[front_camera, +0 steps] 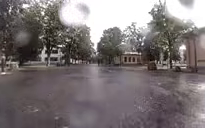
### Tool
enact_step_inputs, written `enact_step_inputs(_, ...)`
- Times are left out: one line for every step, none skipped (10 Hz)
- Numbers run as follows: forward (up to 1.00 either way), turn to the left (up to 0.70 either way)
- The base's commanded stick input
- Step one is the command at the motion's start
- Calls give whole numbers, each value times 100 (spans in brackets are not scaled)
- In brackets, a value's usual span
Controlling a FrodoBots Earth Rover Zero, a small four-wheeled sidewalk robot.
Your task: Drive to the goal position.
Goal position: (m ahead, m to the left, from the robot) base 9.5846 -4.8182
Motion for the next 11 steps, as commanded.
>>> enact_step_inputs(85, 0)
enact_step_inputs(85, 0)
enact_step_inputs(85, 0)
enact_step_inputs(85, 0)
enact_step_inputs(85, -16)
enact_step_inputs(85, -34)
enact_step_inputs(85, -34)
enact_step_inputs(85, -18)
enact_step_inputs(85, 0)
enact_step_inputs(85, 0)
enact_step_inputs(85, 0)
